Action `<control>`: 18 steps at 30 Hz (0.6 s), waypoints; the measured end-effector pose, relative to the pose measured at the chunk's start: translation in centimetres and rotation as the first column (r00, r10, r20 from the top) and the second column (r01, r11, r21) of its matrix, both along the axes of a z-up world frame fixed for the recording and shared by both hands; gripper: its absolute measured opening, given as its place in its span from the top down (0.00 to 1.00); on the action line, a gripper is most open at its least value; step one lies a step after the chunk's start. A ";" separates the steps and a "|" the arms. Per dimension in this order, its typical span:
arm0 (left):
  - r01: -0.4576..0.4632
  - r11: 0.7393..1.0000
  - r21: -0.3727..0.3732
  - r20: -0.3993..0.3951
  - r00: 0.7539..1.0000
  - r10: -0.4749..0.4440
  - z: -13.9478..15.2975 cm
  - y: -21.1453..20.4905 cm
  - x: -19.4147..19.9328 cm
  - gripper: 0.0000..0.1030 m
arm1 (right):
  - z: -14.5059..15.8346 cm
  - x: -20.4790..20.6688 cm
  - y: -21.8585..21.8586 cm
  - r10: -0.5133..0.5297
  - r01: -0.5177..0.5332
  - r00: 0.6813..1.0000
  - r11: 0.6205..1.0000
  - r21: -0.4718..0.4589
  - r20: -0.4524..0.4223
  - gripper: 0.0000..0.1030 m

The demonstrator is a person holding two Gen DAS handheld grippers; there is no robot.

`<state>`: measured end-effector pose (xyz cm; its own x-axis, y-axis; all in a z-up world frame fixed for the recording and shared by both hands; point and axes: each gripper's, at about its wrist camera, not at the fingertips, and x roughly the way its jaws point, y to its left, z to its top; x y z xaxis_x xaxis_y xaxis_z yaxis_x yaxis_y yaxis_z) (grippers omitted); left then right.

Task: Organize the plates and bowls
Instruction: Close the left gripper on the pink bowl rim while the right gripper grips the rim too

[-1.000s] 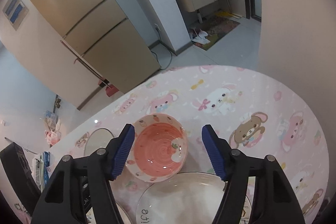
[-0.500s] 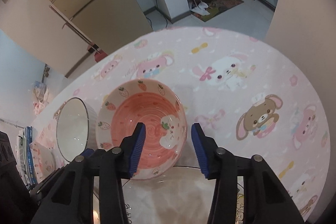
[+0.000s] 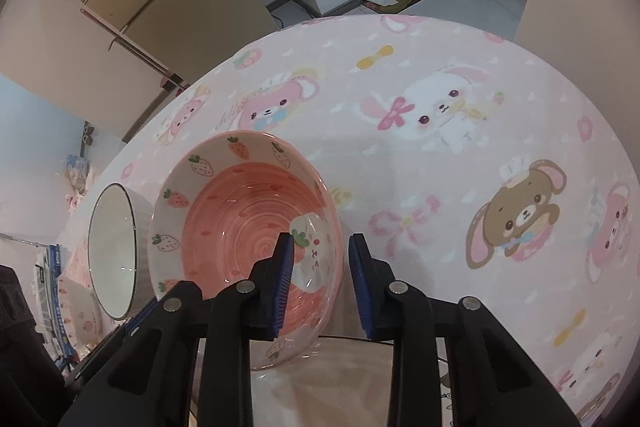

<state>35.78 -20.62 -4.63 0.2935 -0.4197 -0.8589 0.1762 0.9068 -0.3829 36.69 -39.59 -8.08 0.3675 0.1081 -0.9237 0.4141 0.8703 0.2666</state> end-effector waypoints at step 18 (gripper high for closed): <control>-0.041 0.999 -0.003 -0.003 0.999 0.041 -1.5 -0.6 0.8 0.87 | -1.9 0.7 -0.8 -0.032 0.030 0.999 0.996 0.082 0.021 0.88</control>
